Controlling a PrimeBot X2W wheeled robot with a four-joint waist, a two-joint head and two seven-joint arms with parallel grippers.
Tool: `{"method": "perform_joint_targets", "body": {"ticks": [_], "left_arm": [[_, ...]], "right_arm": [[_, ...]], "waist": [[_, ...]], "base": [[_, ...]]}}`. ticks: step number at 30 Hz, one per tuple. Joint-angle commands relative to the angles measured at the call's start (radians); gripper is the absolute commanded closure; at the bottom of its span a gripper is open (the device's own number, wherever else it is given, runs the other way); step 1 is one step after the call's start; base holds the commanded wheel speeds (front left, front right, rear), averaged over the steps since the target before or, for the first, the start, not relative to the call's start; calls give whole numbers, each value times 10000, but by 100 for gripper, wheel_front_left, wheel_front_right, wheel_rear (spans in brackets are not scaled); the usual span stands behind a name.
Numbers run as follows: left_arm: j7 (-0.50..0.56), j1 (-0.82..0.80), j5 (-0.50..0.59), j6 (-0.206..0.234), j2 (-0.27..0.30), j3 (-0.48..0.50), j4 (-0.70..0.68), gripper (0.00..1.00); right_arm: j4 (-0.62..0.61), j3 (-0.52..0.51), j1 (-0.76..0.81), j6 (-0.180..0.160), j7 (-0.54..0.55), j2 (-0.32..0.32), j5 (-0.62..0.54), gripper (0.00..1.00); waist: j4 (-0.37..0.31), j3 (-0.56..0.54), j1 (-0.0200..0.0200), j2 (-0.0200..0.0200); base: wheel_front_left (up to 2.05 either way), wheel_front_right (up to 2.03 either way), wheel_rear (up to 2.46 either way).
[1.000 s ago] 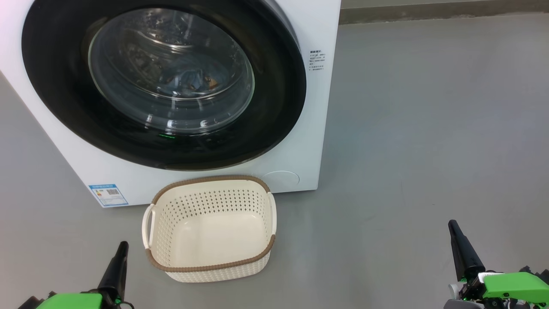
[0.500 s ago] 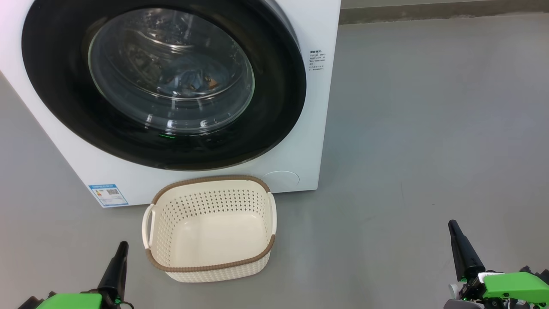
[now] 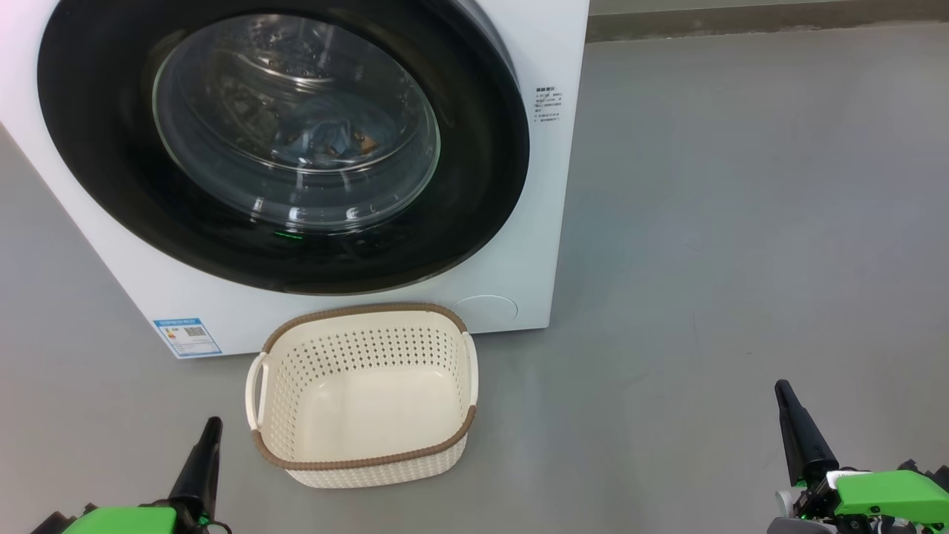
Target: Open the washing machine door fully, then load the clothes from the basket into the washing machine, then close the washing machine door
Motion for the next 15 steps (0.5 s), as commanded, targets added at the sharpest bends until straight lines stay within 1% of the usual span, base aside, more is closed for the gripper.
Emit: {"method": "perform_joint_targets", "body": {"ticks": [1,15], "left_arm": [[33,-421,117,-29,109,352,-186,100],[43,-422,128,-29,101,364,-186,100]], "right_arm": [[-249,234,-404,16,85,-43,103,100],[-249,235,-404,16,85,-43,103,100]], "waist": [[0,0,0,0],[0,0,0,0]], "base": [[0,0,0],[0,0,0]]}}
